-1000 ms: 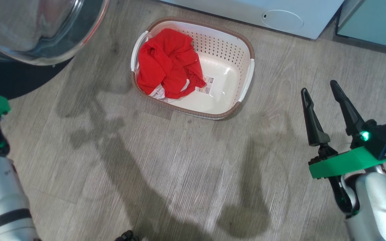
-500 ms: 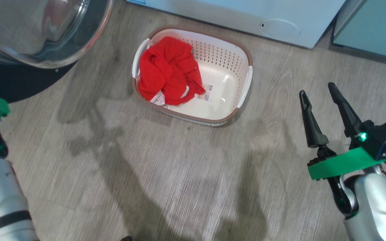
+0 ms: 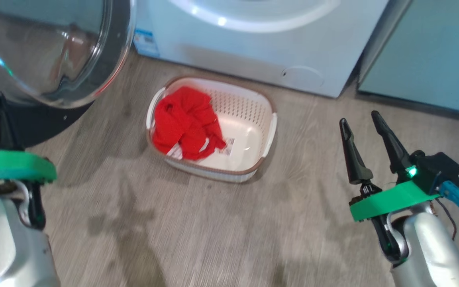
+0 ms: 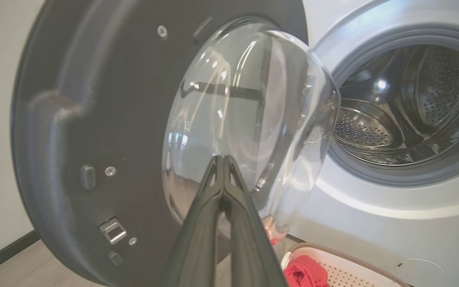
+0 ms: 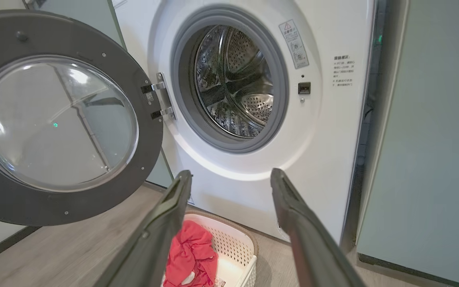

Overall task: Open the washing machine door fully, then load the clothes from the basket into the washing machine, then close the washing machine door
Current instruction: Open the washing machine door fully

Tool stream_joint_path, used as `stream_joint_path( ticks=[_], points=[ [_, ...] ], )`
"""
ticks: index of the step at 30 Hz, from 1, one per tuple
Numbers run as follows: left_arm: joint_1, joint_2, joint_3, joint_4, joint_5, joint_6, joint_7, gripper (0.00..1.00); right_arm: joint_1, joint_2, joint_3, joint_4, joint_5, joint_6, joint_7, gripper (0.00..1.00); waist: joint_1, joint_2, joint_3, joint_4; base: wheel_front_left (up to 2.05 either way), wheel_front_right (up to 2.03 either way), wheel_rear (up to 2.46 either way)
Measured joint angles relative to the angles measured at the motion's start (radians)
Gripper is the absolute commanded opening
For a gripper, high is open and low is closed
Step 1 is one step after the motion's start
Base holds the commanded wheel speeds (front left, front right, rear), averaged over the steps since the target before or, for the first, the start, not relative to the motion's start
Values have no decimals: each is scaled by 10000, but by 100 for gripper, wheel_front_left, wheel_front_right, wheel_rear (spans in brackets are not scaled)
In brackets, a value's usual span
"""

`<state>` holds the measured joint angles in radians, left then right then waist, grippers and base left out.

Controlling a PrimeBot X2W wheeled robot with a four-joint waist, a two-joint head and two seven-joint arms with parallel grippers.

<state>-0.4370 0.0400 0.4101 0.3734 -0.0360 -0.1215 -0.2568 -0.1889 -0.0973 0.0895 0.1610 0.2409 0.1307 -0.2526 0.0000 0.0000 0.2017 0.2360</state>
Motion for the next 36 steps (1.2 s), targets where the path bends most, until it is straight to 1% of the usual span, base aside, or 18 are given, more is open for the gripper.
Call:
stream_joint_path(
  ticks=[4,9,10,12,15,17,18,20,23,29,36],
  points=[
    [839,-15,-604,-316,-6,-79,0,0,192,136,-119,-15,92,0,0,100,0,0,-535,-341,0,0,0],
    [1585,-48,-1225,-727,-280,-79,0,0,593,299,-163,-36,153,0,0,100,0,0,-1100,-851,0,0,0],
    [1585,-48,-1225,-727,-280,-79,0,0,593,299,-163,-36,153,0,0,100,0,0,-1100,-851,0,0,0],
    [1998,-48,-1503,-999,-301,-79,0,0,715,318,-203,-56,155,0,0,100,0,0,-1394,-1177,0,0,0],
    [2510,-59,-1588,-1315,-401,-65,0,0,877,339,-184,-58,222,0,0,100,-1,0,-1672,-1501,0,0,0],
    [2856,-59,-1691,-1490,-589,42,0,0,1011,355,-174,-65,242,0,0,100,0,0,-1823,-1734,0,0,0],
    [2856,-59,-1691,-1490,-589,42,0,0,1011,355,-174,-65,242,0,0,100,0,0,-1823,-1734,0,0,0],
    [3214,-50,-1929,-1751,-832,169,0,0,1081,374,-201,-77,343,0,0,100,-1,0,-1944,-1984,0,0,0],
    [3661,-52,-2295,-2213,-1246,495,0,0,1123,403,-261,-161,650,0,0,100,-1,0,-2080,-2339,0,0,0],
    [4322,-42,-2966,-2995,-1781,963,0,0,1327,412,-485,-293,671,0,0,100,-1,0,-2233,-2906,0,0,0],
    [4758,-27,-3584,-3384,-1845,1099,0,0,1646,418,-732,-368,683,0,0,100,0,0,-2312,-3209,0,0,0]
  ],
)
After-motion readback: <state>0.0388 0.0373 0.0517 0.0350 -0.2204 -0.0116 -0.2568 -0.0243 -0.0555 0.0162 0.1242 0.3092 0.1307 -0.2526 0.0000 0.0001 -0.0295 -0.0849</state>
